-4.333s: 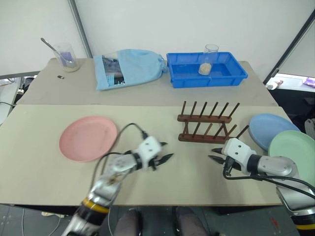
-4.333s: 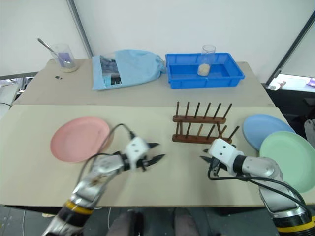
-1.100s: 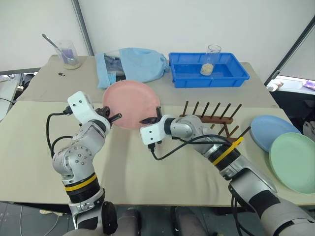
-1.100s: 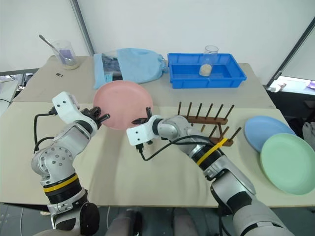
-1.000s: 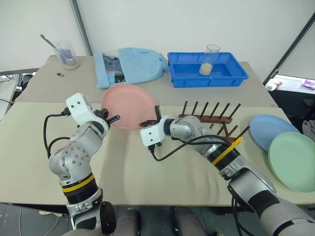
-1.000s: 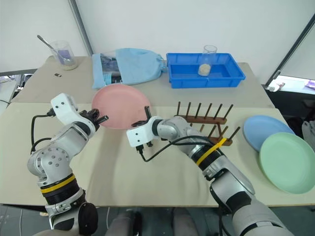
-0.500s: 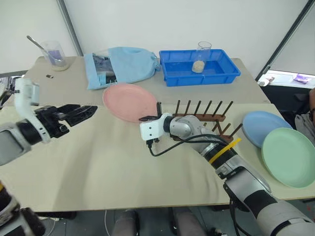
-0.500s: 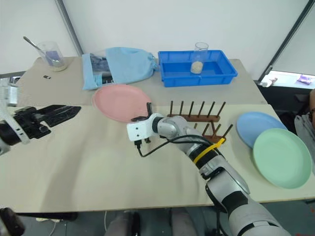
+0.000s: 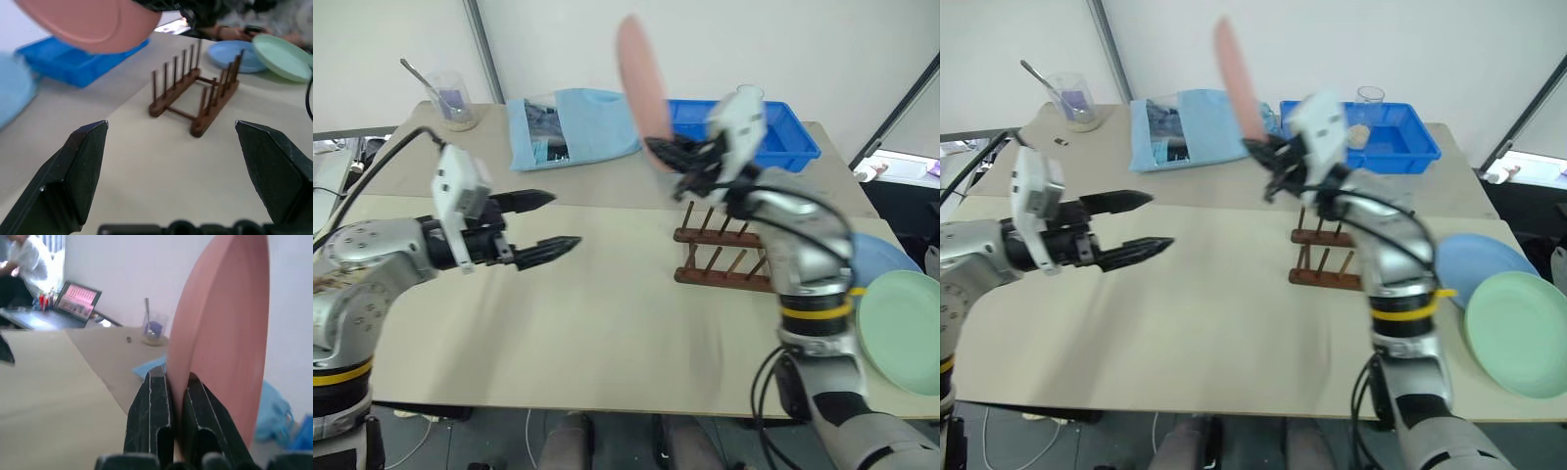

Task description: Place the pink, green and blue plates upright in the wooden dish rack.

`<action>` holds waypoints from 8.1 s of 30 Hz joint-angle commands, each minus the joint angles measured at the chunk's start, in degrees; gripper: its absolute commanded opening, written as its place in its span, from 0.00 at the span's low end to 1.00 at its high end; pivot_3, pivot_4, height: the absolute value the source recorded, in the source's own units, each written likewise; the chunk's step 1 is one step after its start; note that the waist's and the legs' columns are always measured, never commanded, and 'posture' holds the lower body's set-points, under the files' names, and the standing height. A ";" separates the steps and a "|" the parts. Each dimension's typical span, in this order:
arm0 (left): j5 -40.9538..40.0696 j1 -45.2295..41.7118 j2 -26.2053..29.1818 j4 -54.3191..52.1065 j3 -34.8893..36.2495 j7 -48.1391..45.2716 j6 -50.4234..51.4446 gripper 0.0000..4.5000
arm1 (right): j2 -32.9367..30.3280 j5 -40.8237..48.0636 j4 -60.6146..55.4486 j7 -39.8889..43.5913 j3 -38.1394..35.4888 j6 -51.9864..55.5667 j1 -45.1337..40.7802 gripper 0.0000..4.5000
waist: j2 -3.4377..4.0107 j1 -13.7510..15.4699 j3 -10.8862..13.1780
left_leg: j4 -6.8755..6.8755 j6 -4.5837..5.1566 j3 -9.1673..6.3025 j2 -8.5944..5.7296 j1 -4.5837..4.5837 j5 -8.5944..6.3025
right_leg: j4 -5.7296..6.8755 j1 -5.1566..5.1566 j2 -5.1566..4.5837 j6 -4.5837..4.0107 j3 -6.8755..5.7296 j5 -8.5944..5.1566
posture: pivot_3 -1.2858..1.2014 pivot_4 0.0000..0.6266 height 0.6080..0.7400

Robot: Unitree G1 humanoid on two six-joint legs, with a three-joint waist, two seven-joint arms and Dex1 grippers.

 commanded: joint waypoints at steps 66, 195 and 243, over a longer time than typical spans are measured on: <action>10.87 -8.05 -19.87 5.77 -20.47 -12.81 -14.86 1.00 | -29.91 18.21 -18.67 -5.72 -46.39 17.83 63.31 0.99 | 0.38 0.00 -0.20 | 0.45 0.74 -0.11 0.21 0.56 0.17 | -0.14 0.91 0.75 0.26 0.69 -0.19 | 0.52 0.24 1.00; 10.48 -8.29 -16.20 7.86 -18.37 -16.84 -13.59 1.00 | -42.89 2.72 1.88 -0.77 -15.96 -10.43 58.45 0.99 | 0.78 -1.86 -0.43 | 0.50 0.88 -0.49 0.02 0.71 0.09 | -0.09 1.20 0.79 0.32 0.83 -0.65 | 0.52 0.24 1.00; 12.06 -5.83 -10.25 11.72 -9.12 -10.50 -14.24 1.00 | -11.37 9.01 -3.68 -14.52 -5.59 -6.45 -4.80 0.00 | 1.14 -1.95 -0.27 | 0.23 0.90 -0.63 0.20 0.68 0.09 | 0.11 1.01 1.29 0.50 1.07 -0.40 | 0.52 0.24 1.00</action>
